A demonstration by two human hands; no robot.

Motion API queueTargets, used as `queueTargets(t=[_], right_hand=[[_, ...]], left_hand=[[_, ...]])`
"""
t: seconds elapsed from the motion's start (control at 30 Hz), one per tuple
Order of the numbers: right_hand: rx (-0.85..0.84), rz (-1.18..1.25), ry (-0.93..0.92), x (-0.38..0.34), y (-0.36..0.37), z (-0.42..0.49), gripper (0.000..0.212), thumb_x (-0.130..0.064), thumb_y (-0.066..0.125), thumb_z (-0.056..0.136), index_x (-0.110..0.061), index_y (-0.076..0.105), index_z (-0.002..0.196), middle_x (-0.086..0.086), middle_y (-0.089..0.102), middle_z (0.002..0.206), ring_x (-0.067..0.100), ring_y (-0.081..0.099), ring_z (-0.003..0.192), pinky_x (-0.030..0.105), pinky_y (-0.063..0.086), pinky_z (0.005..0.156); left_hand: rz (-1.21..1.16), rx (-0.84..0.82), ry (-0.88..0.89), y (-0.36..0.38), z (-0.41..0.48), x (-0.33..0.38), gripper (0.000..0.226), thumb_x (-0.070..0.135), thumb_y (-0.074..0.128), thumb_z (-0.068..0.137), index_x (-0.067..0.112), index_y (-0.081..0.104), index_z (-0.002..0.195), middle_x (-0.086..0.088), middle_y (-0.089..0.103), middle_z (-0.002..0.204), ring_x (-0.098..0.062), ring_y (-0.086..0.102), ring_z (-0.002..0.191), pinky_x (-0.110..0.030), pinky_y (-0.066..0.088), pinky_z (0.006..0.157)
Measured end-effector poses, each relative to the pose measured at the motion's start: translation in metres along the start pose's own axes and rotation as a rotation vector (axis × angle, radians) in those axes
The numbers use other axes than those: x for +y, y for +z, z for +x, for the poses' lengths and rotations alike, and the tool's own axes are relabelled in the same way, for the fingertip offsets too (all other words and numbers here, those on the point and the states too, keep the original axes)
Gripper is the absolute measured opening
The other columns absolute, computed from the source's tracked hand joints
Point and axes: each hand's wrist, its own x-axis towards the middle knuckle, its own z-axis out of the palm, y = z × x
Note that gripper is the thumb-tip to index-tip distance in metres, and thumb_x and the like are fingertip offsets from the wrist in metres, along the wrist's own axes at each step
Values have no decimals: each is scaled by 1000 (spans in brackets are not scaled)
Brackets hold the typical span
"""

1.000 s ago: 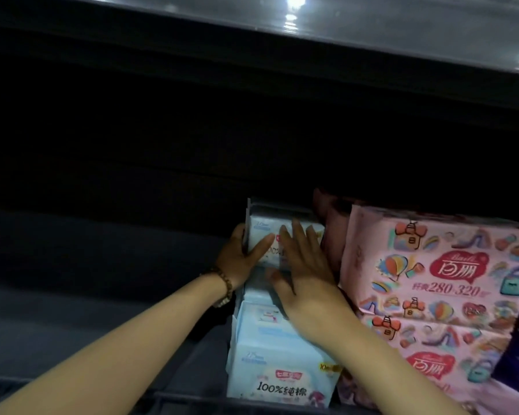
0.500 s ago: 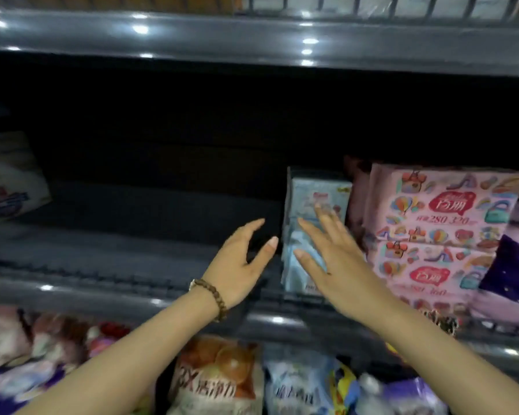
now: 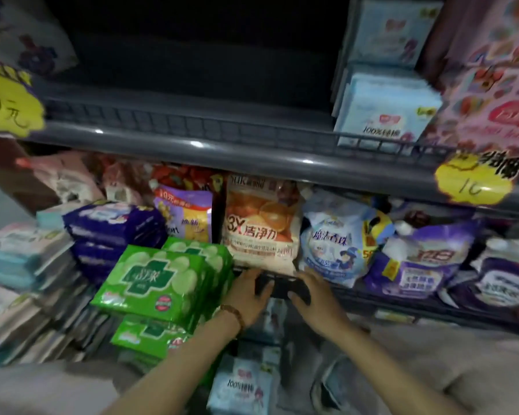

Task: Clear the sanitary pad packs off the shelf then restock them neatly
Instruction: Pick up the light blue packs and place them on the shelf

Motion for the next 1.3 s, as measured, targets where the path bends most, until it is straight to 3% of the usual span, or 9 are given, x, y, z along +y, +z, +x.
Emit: queueTargets(t=[0.13,0.3,0.43,0.6,0.77,0.87,1.0,1.2,1.3], right_hand=[[-133,402,389,30,39,7,42,-23,55,97,-3,48,133,14,49,137,21,51,117,27,40,91],[-232,713,705,54,56,13,41,-30,48,99,-9,45,134,9,50,127,19,48,105,33,39,88],[-259,719,730,68,74,33,36,-29,48,100,-10,48,130,13,48,138,23,48,115,35,40,95],[-296,834,741,78,106,56,67,-42,62,89,-17,37,146,3,38,149,25,38,135,33,36,105],[-302,942,747,110,141,68,106,-69,79,51,-22,46,139,0,50,140,23,51,124,41,42,107],[-306,1041,743,121,149,72,83,-59,83,45,-22,63,117,4,66,121,22,62,111,44,47,102],[-340,1154,728,118,152,74,35,-34,75,69,-21,69,101,3,74,100,24,66,102,43,49,99],[-355,1250,752,127,162,75,16,-18,65,87,-13,67,103,7,75,92,19,70,86,38,53,90],[-306,1261,762,131,159,70,23,-20,69,78,-11,67,99,11,75,92,23,70,85,41,53,91]], left_hand=[[-63,-173,-323,31,11,-43,49,32,43,99,8,37,141,-9,42,143,-22,42,129,-25,35,105],[-188,-273,-539,61,33,-67,58,27,36,102,3,11,149,-10,17,156,-25,21,142,-23,27,105],[-238,-171,-688,82,53,-89,57,28,38,101,0,20,148,-12,25,152,-27,28,138,-24,29,103],[-209,-117,-739,135,91,-165,83,57,58,77,-4,46,132,-22,48,136,-37,50,120,-46,43,101],[-141,-95,-740,117,80,-129,73,57,41,92,1,42,138,-17,43,143,-33,43,128,-36,34,108],[-313,-56,-786,123,80,-130,67,52,46,91,-1,50,131,-10,49,136,-30,48,124,-28,37,100],[-564,-3,-886,125,90,-129,57,42,62,85,-1,59,122,-13,57,127,-30,57,114,-33,47,93],[-690,-93,-858,121,97,-129,35,46,61,85,12,64,89,-6,65,93,-19,58,78,-20,53,61],[-648,-230,-789,130,94,-143,73,77,72,46,20,69,91,-9,70,100,-25,66,92,-36,55,86]])
